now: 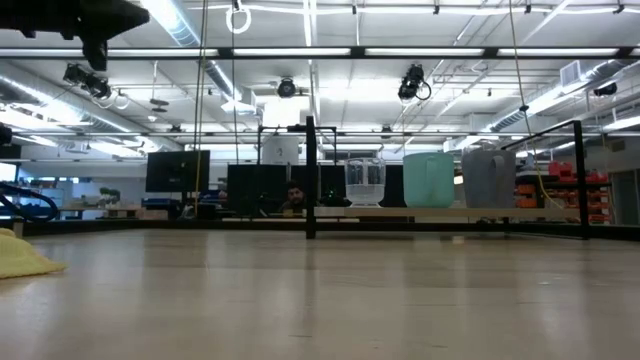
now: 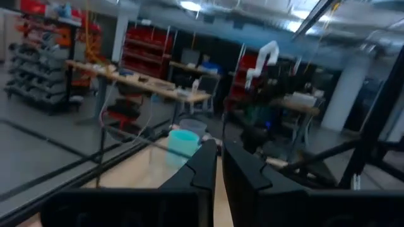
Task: Stack small to large cups/mugs on shelf
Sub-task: Return to Home Position
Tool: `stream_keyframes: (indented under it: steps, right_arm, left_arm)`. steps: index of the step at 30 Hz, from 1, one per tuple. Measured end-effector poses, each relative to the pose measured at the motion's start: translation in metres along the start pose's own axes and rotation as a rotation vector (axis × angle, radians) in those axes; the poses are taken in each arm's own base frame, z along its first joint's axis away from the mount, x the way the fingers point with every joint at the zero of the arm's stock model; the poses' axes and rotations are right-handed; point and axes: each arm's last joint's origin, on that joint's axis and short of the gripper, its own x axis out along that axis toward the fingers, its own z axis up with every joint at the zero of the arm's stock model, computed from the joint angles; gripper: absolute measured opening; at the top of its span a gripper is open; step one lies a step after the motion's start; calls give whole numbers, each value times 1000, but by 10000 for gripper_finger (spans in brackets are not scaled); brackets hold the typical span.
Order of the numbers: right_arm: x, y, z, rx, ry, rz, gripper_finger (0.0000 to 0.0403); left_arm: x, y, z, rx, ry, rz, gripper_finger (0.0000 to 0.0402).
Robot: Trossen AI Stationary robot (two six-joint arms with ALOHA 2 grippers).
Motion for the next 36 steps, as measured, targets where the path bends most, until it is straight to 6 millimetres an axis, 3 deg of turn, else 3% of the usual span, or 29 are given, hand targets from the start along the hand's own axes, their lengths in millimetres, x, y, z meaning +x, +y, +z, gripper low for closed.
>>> stream_keyframes:
  steps: [3,13,21,29,36]
  right_arm:
    - [1,-3,-12,5,1,0,29]
    - [-3,-11,-53,40,-13,3,29]
    - [-6,-15,-76,78,28,-7,29]
    - [-10,-19,-96,124,139,-43,29]
    - [-13,-22,-111,42,305,-80,29]
  left_arm:
    - [7,1,-8,-31,-72,-18,28]
    - [28,12,-72,-70,-180,-47,26]
    - [29,15,-80,-10,-149,-26,36]
    - [30,20,-101,48,65,28,29]
    - [31,20,-105,104,115,23,27]
